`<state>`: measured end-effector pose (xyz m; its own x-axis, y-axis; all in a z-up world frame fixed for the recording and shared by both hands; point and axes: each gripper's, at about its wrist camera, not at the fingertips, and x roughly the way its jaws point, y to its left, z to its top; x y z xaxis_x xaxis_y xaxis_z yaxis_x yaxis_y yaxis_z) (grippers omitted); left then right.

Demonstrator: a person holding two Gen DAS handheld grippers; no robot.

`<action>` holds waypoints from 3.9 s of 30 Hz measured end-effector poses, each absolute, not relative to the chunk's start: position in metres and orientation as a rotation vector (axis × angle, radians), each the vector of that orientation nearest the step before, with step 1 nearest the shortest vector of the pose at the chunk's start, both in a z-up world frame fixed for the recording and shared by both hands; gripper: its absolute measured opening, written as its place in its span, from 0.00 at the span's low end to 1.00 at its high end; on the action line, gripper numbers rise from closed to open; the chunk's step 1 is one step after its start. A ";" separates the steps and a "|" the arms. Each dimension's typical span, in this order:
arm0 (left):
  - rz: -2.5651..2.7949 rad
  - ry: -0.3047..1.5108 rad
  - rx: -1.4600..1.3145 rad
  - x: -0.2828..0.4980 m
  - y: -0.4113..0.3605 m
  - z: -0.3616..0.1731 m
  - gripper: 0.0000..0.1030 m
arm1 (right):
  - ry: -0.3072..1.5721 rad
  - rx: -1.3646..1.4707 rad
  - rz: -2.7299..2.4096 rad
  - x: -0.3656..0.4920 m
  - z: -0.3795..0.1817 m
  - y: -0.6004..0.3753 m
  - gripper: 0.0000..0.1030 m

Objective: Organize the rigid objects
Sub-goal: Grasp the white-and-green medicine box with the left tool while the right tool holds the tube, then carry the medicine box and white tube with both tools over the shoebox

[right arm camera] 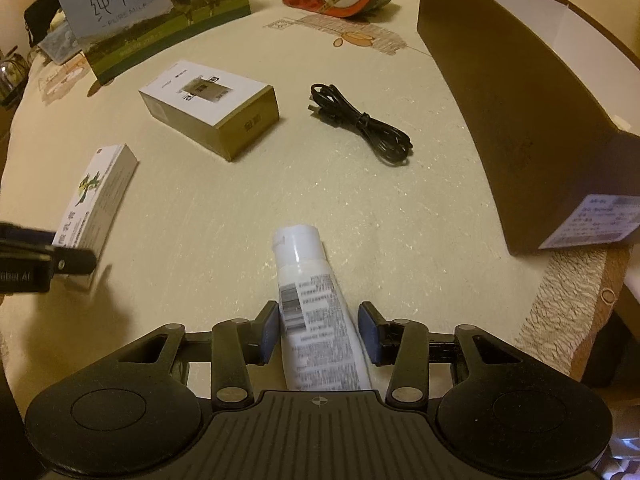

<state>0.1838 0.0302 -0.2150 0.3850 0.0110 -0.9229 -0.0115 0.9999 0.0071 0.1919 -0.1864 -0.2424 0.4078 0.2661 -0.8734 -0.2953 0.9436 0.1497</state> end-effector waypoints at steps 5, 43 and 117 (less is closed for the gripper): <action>0.045 1.177 -0.009 0.206 0.034 -0.220 0.44 | 1.088 -0.048 0.366 0.201 -0.243 -0.185 0.44; -0.110 1.158 0.190 0.186 -0.043 -0.206 0.32 | 1.083 0.111 0.283 0.165 -0.216 -0.232 0.33; -0.248 0.978 0.227 0.460 -0.277 -0.147 0.32 | 0.879 0.300 0.124 0.416 -0.166 -0.430 0.33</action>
